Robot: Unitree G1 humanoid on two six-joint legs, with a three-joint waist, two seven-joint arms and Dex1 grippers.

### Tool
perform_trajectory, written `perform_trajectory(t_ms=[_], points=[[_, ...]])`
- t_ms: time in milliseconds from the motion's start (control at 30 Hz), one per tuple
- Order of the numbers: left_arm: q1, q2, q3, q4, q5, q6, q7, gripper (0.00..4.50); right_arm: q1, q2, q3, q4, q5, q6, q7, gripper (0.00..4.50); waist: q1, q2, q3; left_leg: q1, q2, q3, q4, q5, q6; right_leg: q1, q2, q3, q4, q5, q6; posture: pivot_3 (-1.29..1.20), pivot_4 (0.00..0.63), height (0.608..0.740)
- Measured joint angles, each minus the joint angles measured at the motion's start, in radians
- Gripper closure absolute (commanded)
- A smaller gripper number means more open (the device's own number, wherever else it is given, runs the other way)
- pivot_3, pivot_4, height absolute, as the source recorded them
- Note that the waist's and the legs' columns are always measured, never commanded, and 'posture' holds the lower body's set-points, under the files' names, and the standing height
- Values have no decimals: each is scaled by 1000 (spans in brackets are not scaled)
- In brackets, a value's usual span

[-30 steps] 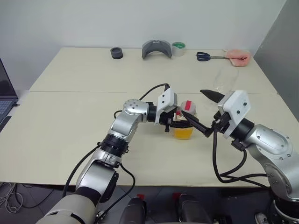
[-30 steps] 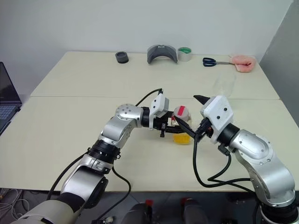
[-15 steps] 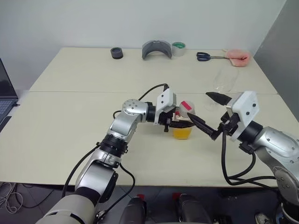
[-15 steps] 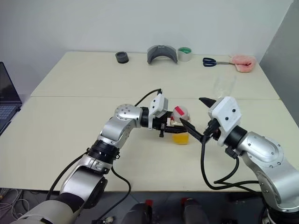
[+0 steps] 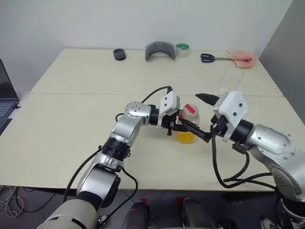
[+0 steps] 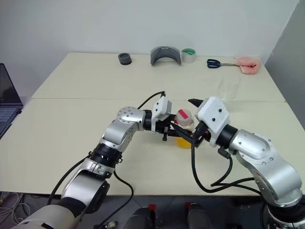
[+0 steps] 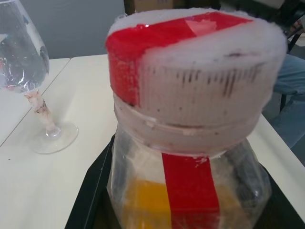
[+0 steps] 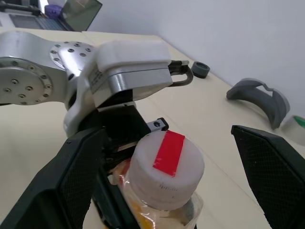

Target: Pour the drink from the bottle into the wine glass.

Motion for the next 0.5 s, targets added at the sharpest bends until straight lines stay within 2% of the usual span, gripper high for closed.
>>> perform_trajectory(t_ms=[500], points=[[0,1,0,0,0,0,0,2700,34,13,-21,18,-55,-26,1,0,0,0,0,0,0,0,0,0,0,0,0,0,0,0,0,0,150,740]])
